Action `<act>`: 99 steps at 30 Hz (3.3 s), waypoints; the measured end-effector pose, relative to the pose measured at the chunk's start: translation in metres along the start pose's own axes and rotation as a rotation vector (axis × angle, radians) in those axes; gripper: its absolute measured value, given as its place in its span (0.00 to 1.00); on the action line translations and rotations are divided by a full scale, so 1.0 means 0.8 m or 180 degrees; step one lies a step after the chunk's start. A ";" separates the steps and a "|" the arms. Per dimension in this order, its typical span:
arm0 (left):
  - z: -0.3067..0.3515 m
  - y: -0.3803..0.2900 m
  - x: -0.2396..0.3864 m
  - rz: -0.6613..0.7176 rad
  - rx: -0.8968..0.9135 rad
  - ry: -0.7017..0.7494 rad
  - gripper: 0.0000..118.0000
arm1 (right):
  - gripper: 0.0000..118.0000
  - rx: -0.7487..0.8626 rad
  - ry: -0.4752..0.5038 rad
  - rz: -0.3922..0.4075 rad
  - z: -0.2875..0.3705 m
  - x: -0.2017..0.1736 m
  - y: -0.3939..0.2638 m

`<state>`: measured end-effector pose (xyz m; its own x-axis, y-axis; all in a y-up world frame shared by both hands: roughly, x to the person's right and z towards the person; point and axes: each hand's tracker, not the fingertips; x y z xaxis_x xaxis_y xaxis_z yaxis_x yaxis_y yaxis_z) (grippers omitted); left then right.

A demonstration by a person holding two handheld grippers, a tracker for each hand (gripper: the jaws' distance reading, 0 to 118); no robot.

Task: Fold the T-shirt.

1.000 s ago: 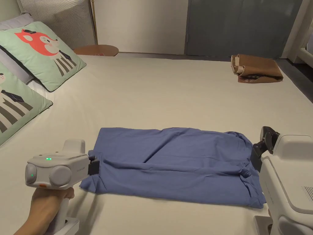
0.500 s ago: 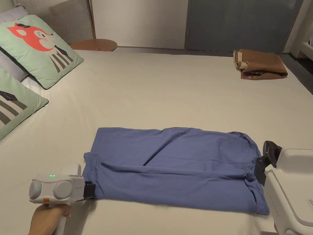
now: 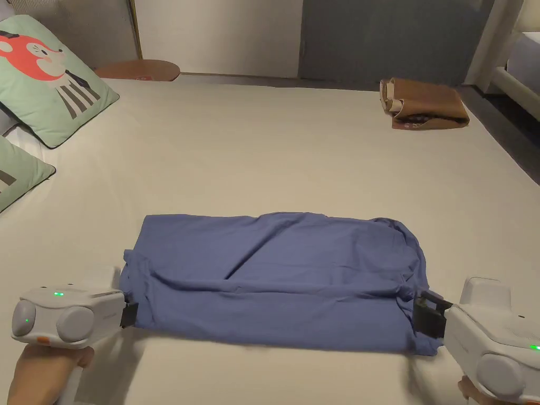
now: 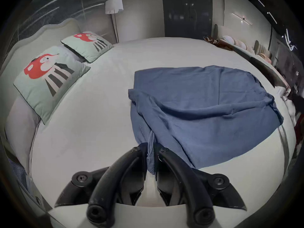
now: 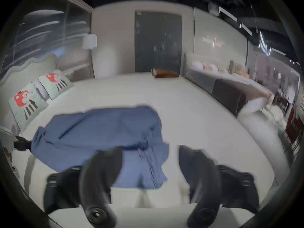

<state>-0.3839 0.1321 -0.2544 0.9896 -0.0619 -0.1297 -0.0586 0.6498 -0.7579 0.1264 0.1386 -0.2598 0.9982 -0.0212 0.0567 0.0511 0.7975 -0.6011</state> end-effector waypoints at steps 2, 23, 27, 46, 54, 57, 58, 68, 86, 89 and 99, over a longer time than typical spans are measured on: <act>0.009 0.010 0.000 0.0019 0.0032 -0.0034 0.03 | 0.85 -0.0261 -0.0055 0.0011 -0.025 0.006 -0.015; 0.029 -0.020 -0.033 0.0345 0.0075 -0.0026 0.03 | 0.09 -0.0241 0.0120 0.0123 0.016 0.004 -0.024; 0.057 -0.056 -0.047 0.0511 0.0006 -0.0143 0.03 | 0.09 -0.0239 0.0140 0.0076 0.041 0.024 -0.047; 0.076 -0.134 -0.042 0.0590 -0.0376 0.0051 0.24 | 0.27 -0.0552 0.0066 -0.0041 0.076 0.023 -0.132; 0.151 -0.058 -0.009 0.0905 0.0682 -0.0301 0.84 | 0.93 0.0511 0.0306 0.0082 0.133 -0.025 -0.036; 0.189 -0.035 0.018 0.0693 0.1339 -0.0262 0.84 | 0.93 0.0949 0.0391 0.0131 0.160 -0.045 -0.002; 0.200 -0.028 0.028 0.0640 0.1520 -0.0213 0.84 | 0.93 0.1082 0.0405 0.0143 0.167 -0.049 0.007; 0.237 -0.007 0.084 0.0388 0.2446 0.0005 0.83 | 0.86 0.1869 0.0226 0.0381 0.206 -0.084 0.043; 0.203 0.032 0.094 -0.0039 0.2157 -0.0032 0.00 | 0.00 0.1945 0.0236 0.0395 0.191 -0.094 0.061; 0.161 0.064 0.071 -0.0064 0.1609 -0.0137 0.00 | 0.00 0.1907 0.0250 0.0416 0.185 -0.098 0.064; -0.001 0.134 -0.010 0.0193 0.0308 -0.0284 0.00 | 0.00 0.1619 0.0215 0.0485 0.119 -0.107 0.080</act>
<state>-0.3985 0.2018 -0.3348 0.9926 0.0444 -0.1128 -0.1101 0.7206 -0.6846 0.0412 0.2485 -0.2275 0.9938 0.0922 -0.0627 -0.1000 0.9857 -0.1354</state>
